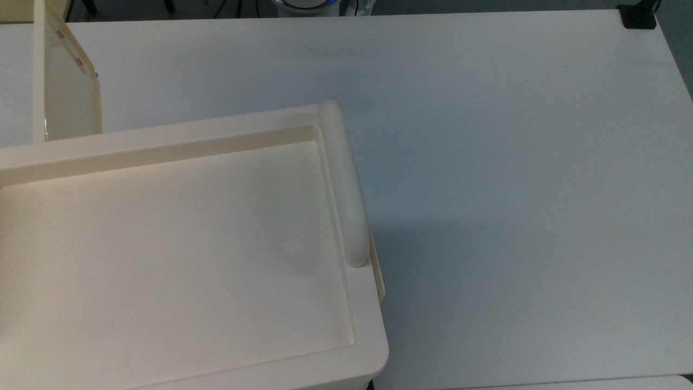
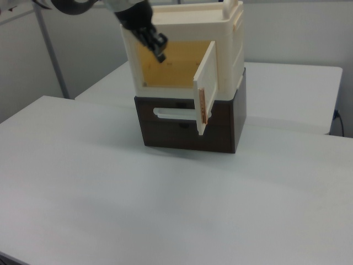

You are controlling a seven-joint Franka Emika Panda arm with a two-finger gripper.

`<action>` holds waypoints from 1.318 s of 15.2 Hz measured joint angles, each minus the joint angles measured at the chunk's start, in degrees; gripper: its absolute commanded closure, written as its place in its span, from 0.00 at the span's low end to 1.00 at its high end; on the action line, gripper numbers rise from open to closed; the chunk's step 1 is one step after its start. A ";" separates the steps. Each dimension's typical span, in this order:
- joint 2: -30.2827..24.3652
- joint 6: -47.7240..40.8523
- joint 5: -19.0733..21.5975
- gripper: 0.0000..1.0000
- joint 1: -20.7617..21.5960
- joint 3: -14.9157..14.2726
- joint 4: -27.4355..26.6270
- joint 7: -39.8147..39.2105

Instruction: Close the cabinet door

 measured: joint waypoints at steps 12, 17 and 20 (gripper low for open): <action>1.19 9.06 2.01 1.00 -4.94 -8.35 -1.36 6.07; 5.22 15.90 2.01 1.00 -7.16 -8.40 -3.90 3.18; 8.12 18.69 2.01 1.00 -7.45 -8.40 -4.94 2.97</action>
